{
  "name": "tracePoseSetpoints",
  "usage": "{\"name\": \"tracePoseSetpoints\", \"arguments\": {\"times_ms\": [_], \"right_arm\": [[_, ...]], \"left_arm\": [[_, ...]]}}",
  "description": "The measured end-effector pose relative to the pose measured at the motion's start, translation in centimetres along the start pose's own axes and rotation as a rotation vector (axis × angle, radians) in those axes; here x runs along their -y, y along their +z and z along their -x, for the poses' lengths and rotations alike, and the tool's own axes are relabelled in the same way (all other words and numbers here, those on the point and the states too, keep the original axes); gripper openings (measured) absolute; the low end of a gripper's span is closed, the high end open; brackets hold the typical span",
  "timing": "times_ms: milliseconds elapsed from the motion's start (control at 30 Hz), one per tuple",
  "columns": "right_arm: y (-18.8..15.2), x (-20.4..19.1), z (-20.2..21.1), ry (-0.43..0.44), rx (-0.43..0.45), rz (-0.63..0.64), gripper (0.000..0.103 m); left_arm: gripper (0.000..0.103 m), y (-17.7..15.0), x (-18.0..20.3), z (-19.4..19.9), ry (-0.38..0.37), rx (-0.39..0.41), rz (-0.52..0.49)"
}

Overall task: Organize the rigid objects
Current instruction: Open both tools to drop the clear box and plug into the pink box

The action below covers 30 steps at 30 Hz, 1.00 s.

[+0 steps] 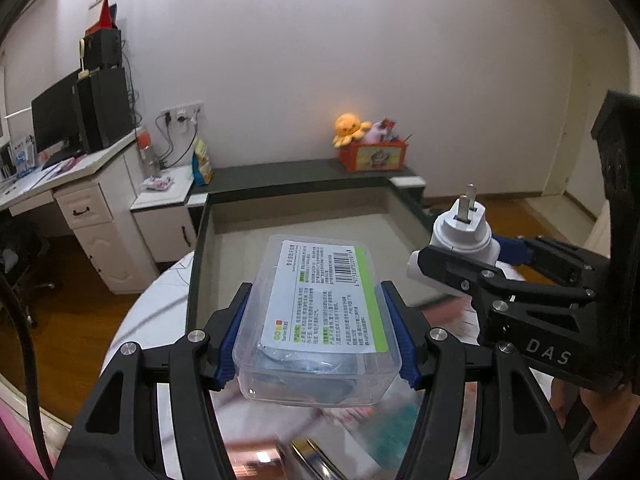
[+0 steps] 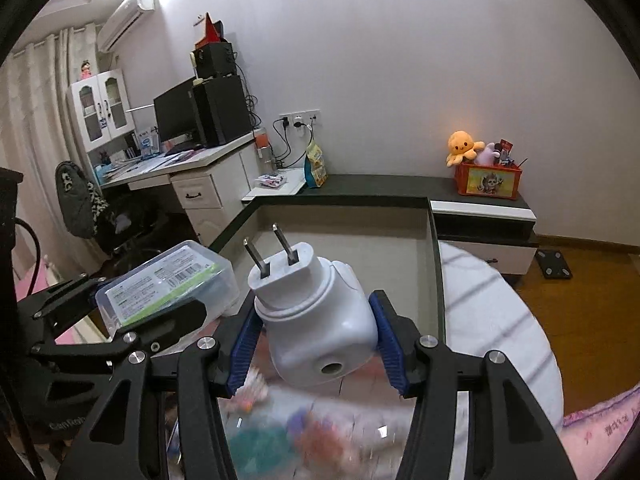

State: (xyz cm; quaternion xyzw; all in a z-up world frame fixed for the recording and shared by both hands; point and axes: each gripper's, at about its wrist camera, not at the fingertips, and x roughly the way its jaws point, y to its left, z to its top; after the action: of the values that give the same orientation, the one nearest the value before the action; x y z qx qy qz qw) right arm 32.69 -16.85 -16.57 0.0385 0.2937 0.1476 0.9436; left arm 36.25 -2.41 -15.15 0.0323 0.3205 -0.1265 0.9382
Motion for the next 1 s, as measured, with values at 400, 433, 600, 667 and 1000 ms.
{"name": "tracePoseSetpoints", "arguments": {"times_ms": [400, 433, 600, 667, 1000], "right_arm": [[1.1, 2.3, -10.1, -0.046, -0.18, -0.053, 0.056], [1.4, 2.3, -9.8, -0.043, -0.173, -0.056, 0.056], [1.8, 1.3, -8.7, -0.038, -0.2, -0.031, 0.089], [2.3, 0.7, -6.9, -0.019, -0.161, -0.026, 0.089], [1.5, -1.6, 5.9, -0.079, 0.086, -0.009, 0.103]], "left_arm": [[0.063, 0.5, -2.5, -10.2, 0.106, -0.212, 0.036], [0.064, 0.4, -2.4, -10.4, 0.106, -0.226, 0.034], [0.078, 0.8, -1.7, -7.8, 0.111, -0.173, 0.014], [0.081, 1.2, -1.5, -5.1, 0.114, -0.116, 0.012], [0.102, -2.4, -0.3, 10.8, 0.186, 0.188, 0.043]]}}
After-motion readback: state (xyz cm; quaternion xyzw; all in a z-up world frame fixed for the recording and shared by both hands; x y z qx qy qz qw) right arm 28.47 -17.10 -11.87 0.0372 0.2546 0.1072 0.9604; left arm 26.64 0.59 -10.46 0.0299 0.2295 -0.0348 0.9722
